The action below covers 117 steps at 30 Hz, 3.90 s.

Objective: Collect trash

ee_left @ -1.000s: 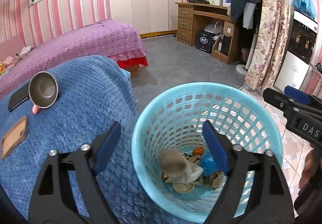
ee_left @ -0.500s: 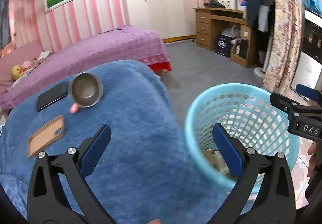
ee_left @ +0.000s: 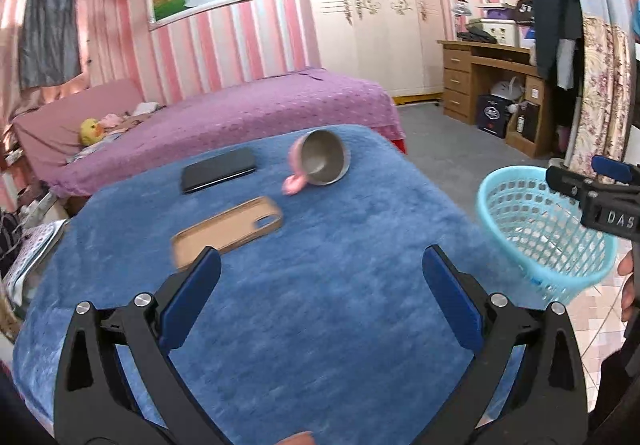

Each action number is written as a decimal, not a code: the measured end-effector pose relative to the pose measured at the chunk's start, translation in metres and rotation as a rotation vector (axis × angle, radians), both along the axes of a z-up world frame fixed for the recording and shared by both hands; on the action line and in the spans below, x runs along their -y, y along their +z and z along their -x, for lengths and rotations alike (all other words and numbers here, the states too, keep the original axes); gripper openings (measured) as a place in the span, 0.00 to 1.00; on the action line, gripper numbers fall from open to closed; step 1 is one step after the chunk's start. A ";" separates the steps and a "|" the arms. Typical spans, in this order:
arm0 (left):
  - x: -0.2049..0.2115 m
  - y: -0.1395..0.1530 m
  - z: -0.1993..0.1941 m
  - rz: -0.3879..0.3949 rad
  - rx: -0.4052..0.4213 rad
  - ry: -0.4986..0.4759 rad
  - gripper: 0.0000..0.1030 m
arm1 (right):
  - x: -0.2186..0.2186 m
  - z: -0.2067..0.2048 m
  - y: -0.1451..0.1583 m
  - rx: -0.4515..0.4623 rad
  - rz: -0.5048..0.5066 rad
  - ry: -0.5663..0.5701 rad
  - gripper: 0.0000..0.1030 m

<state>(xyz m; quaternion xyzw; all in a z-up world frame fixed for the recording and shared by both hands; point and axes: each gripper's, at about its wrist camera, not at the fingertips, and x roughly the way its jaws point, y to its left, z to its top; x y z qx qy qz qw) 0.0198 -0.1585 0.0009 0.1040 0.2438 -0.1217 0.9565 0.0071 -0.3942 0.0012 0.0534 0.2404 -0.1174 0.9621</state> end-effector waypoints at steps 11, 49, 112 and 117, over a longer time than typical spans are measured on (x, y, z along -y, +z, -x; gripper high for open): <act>-0.066 -0.006 0.024 0.111 0.018 0.083 0.95 | -0.074 0.030 0.002 0.048 0.058 0.053 0.95; -0.095 -0.015 0.022 0.192 0.059 0.101 0.95 | -0.114 0.035 -0.004 0.095 0.169 0.085 0.95; -0.095 -0.010 0.026 0.191 0.072 0.086 0.95 | -0.115 0.036 -0.004 0.090 0.180 0.085 0.95; -0.095 -0.010 0.026 0.192 0.072 0.087 0.95 | -0.115 0.035 -0.006 0.089 0.179 0.085 0.95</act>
